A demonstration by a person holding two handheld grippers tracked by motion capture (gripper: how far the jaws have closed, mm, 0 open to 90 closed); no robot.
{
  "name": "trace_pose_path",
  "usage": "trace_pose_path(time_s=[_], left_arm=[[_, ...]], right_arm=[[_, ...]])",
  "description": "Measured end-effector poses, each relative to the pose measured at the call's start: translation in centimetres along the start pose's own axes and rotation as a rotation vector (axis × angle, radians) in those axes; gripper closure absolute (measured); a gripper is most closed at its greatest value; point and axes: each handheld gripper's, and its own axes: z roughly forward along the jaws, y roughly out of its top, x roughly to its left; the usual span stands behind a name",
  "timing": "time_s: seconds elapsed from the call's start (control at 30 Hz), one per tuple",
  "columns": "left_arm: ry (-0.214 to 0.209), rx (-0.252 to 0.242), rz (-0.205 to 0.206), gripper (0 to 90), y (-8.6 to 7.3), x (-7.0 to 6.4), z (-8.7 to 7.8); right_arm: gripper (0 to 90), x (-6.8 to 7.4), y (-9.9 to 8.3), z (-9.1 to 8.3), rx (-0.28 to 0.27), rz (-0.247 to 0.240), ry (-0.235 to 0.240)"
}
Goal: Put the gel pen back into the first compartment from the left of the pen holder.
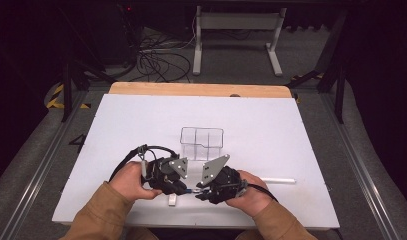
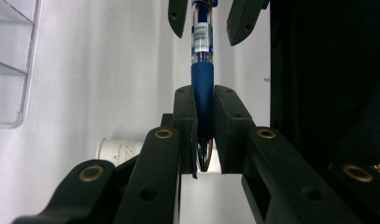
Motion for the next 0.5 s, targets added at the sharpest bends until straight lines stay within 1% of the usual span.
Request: trace_pose_path(time_s=[0.13,0.3,0.5], left_arm=[[-0.002,0.0,0.0,80.8,-0.01,-0.04,-0.02],[-0.003,-0.002,0.004,80.7,0.02,-0.08,-0.01],[-0.004,-0.004,0.006,80.7,0.02,-0.1,-0.02]], right_arm=[[69.3,0.14,0.16,0.31,0.014,-0.015,-0.003],[73.4,0.23,0.3,0.44,0.016,-0.037,-0.011],[76.9,0.26,0.29,0.37,0.02,-0.039,-0.024]])
